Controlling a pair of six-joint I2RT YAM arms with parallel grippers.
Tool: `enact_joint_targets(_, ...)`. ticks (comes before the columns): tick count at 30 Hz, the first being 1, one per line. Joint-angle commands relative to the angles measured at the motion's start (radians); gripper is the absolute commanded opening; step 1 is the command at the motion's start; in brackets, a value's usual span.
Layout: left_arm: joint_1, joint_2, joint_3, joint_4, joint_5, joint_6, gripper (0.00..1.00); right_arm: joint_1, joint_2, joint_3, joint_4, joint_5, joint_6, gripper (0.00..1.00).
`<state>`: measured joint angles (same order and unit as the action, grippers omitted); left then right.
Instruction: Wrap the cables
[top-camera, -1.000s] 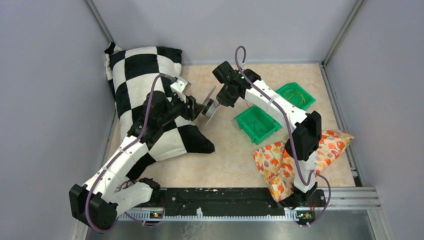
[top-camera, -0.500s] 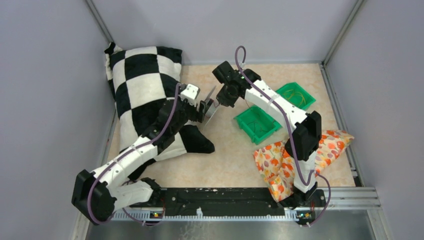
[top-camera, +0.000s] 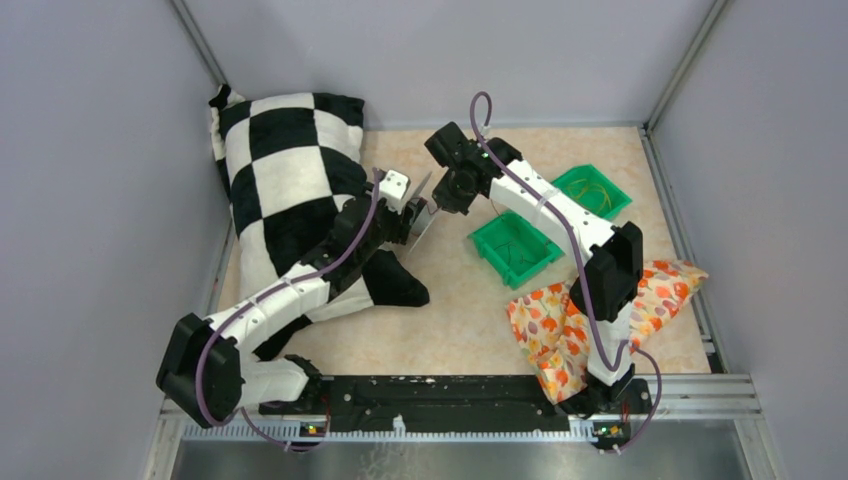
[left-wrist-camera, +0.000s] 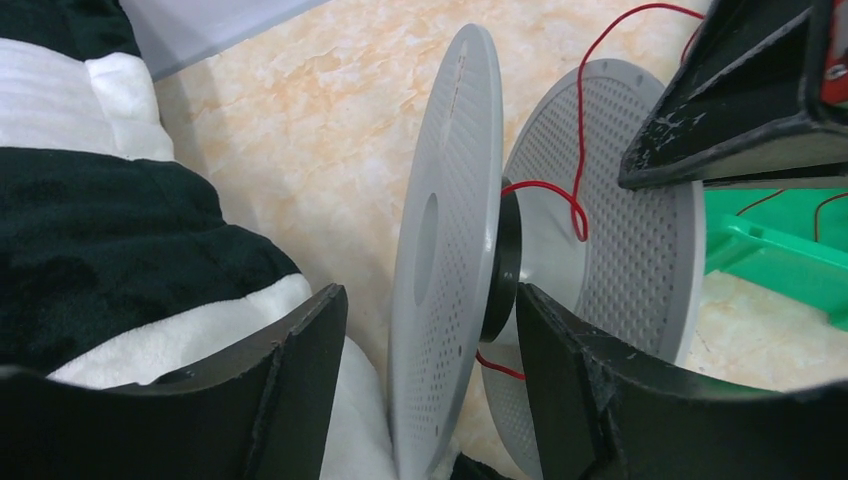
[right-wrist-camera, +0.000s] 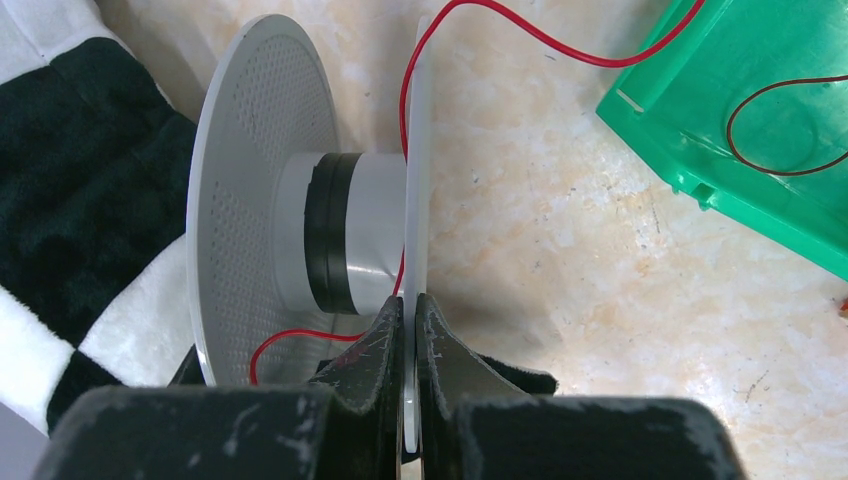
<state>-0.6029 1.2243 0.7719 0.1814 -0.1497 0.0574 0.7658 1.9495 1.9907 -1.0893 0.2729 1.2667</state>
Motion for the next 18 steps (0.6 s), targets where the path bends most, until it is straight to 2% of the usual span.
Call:
enact_joint_targets(1, 0.0, 0.018, -0.003, 0.053, -0.048, 0.027, 0.68, 0.013, -0.051, 0.041, 0.052, -0.028, 0.005, 0.0)
enact_joint_targets(18, -0.001, 0.05, 0.023, 0.014, 0.004, 0.081, 0.45, 0.014, -0.061, 0.018, 0.069, -0.039, 0.005, 0.0)
